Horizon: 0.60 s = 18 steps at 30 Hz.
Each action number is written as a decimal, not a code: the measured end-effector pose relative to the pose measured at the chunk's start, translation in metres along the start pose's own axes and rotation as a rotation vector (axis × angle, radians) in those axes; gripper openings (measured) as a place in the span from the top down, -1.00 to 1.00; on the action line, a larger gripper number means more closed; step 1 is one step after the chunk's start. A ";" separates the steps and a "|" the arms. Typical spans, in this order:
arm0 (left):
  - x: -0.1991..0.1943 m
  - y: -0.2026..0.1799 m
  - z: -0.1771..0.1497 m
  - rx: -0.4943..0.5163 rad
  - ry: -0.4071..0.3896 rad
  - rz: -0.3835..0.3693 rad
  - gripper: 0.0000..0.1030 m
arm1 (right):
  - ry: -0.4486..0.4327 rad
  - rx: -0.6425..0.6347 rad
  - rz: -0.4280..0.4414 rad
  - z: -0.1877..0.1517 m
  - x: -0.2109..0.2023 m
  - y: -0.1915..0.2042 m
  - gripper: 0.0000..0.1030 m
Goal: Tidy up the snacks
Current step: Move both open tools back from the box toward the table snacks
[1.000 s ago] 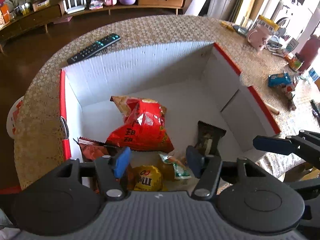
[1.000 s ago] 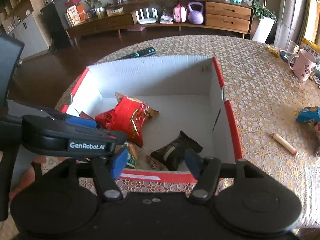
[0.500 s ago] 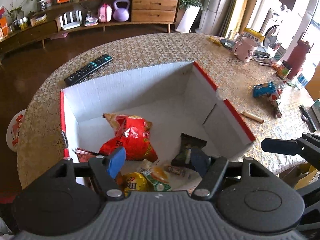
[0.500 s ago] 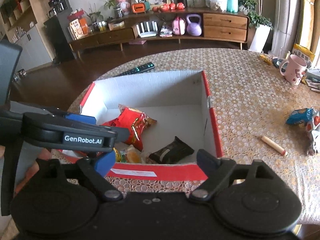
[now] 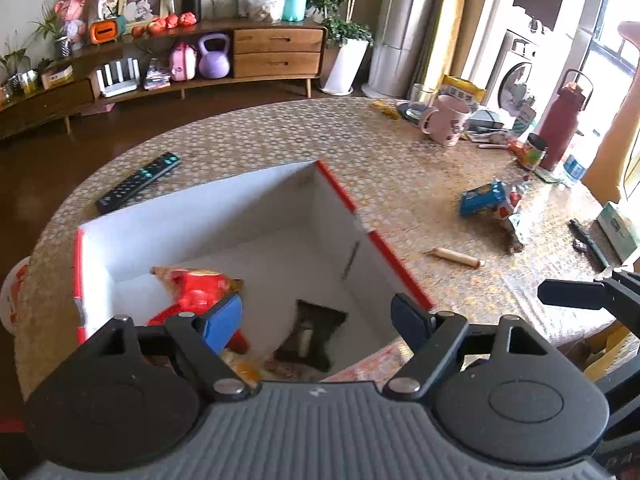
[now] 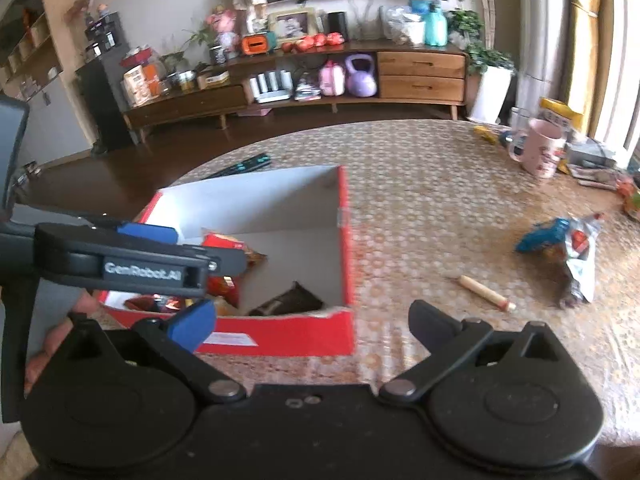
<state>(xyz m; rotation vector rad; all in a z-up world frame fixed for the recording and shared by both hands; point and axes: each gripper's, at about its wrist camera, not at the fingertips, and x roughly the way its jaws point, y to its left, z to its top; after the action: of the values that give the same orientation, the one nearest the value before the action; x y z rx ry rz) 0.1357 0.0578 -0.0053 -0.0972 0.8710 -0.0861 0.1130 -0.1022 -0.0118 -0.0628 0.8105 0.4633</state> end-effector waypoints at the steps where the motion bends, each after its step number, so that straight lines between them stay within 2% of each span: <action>1: 0.002 -0.005 0.001 -0.004 0.002 -0.004 -0.59 | 0.000 0.010 -0.009 -0.001 -0.002 -0.007 -1.00; 9: 0.029 -0.052 0.012 -0.012 0.038 -0.018 -0.59 | -0.003 0.097 -0.104 -0.015 -0.024 -0.081 -1.00; 18: 0.067 -0.119 0.018 0.032 0.095 -0.040 -0.59 | -0.010 0.197 -0.180 -0.034 -0.041 -0.163 -1.00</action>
<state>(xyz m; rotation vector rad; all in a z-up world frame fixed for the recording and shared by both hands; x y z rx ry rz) 0.1887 -0.0671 -0.0304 -0.0806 0.9620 -0.1430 0.1341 -0.2719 -0.0261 0.0491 0.8288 0.2121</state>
